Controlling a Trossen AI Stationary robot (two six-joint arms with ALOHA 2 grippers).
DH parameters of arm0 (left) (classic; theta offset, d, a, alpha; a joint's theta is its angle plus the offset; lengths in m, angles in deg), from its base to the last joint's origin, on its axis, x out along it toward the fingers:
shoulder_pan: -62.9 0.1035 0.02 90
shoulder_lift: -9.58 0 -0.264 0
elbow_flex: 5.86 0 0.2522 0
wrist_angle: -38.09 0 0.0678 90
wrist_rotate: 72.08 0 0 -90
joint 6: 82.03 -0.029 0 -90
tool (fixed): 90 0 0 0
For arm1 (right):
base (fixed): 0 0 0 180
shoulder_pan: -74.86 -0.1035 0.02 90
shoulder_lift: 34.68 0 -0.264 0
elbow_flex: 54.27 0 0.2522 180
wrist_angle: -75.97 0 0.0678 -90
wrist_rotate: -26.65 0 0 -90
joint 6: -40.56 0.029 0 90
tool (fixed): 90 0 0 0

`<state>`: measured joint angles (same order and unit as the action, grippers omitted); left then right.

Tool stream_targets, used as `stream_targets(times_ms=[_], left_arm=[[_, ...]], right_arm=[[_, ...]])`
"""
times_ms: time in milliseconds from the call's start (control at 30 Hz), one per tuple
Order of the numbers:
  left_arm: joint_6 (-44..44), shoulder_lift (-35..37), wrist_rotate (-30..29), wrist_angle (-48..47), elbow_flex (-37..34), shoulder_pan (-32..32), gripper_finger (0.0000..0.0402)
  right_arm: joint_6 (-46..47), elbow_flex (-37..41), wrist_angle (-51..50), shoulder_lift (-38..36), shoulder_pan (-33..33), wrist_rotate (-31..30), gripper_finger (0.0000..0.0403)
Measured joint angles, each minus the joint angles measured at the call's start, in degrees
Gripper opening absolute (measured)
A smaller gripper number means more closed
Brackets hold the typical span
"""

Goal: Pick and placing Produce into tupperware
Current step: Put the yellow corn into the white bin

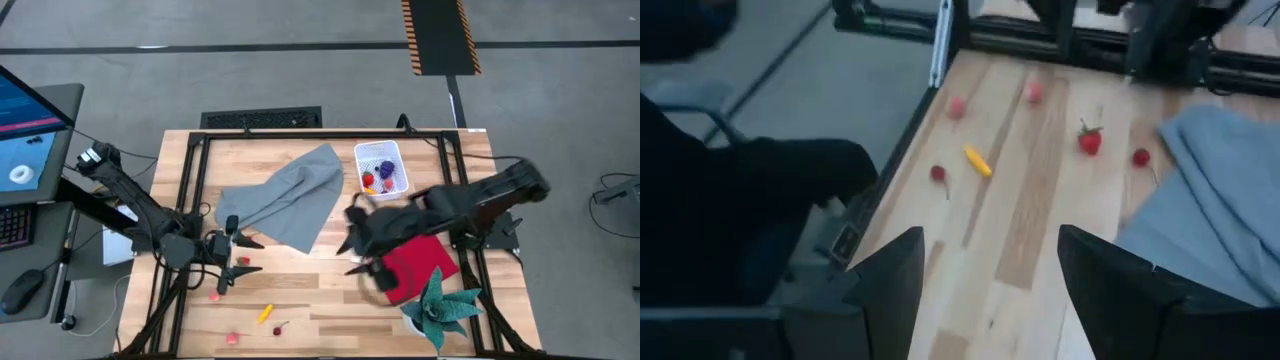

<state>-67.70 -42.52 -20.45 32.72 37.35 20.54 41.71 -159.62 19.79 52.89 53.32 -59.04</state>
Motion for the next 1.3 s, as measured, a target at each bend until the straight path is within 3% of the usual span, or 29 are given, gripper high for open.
stream_targets(times_ms=[167, 333, 800, 900, 1167, 1300], left_arm=[[2.05, -1.64, 4.33, 1.87, 0.0, 0.31, 0.0241], [9.74, -2.02, 7.61, 1.08, 0.0, 0.27, 0.0241], [15.48, -8.88, 7.35, 2.12, 0.0, 0.02, 0.0241], [15.51, -10.6, 7.11, 3.49, 0.0, 0.12, 0.0241], [14.8, -12.8, 7.71, 7.46, 0.0, 0.14, 0.0241], [13.97, -12.78, 7.25, 8.31, 0.0, 0.14, 0.0241]], right_arm=[[3.0, 13.99, 7.86, -14.13, -0.63, 0.23, 0.0254], [6.48, 28.29, 16.07, -28.0, -2.91, -1.49, 0.0254], [4.45, 59.01, 34.74, -61.39, -10.84, -6.59, 0.0254], [4.38, 63.57, 35.5, -67.35, -10.94, -10.86, 0.0254], [7.36, 73.36, 34.78, -82.6, -10.29, -29.43, 0.0254], [7.91, 77.8, 32.84, -86.84, -8.97, -31.49, 0.0254]])
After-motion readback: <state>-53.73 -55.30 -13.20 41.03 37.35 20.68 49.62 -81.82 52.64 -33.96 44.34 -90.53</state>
